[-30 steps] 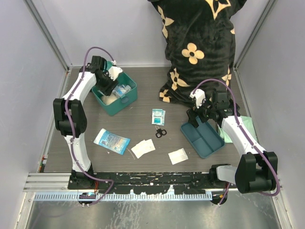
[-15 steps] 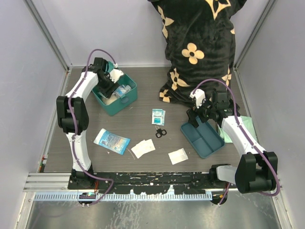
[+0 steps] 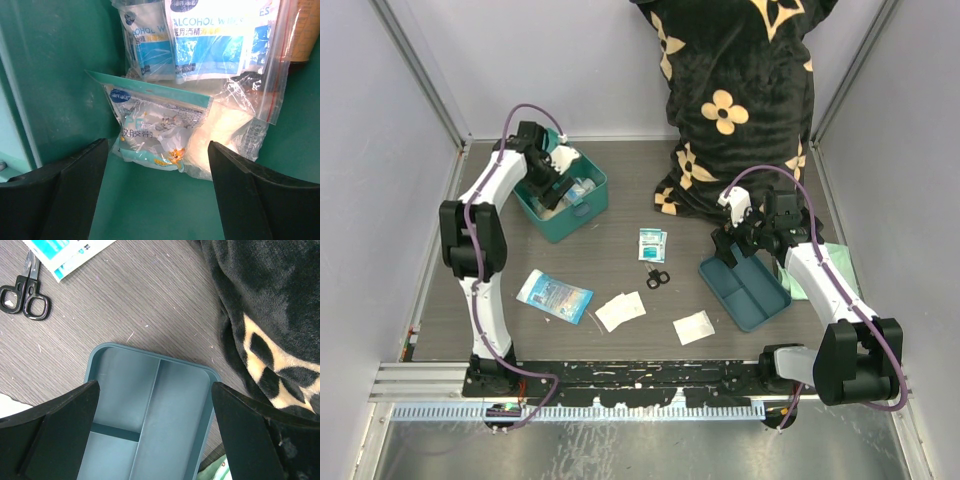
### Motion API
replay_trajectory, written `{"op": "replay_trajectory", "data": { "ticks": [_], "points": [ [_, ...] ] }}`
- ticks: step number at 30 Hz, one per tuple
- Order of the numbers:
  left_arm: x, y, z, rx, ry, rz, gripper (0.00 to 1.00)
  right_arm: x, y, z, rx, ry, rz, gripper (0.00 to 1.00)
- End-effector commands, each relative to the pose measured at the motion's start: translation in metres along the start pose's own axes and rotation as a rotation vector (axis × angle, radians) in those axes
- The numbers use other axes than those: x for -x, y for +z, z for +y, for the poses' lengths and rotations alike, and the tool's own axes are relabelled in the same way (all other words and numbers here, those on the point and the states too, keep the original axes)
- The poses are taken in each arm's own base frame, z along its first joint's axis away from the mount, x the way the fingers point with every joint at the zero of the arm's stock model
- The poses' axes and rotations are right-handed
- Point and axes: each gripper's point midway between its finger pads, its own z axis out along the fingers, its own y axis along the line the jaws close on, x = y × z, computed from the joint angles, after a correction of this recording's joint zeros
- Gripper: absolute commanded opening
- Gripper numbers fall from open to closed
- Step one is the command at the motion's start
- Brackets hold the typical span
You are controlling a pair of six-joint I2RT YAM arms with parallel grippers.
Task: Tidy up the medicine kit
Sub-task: Place the medical item at the medicine box, then pick up the medical item at the center of the board.
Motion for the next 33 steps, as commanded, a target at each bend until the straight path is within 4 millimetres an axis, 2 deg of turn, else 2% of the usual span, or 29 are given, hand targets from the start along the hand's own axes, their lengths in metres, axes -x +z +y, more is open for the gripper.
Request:
{"op": "replay_trajectory", "data": {
  "ticks": [1,11,21,33],
  "points": [
    [0.031,-0.051,0.012,0.067,-0.013,-0.134,0.85,0.008,-0.001,-0.004,-0.004,-0.020,-0.024,1.00],
    [0.046,-0.090,0.011,0.113,-0.068,-0.231,1.00,0.009,-0.001,-0.003,-0.002,-0.022,-0.027,1.00],
    [0.060,-0.127,0.009,0.167,-0.136,-0.356,0.98,0.009,-0.001,-0.003,-0.001,-0.022,-0.029,1.00],
    [0.053,-0.154,-0.019,0.150,-0.215,-0.472,0.98,0.009,-0.001,-0.003,0.001,-0.019,-0.027,1.00]
  ]
}}
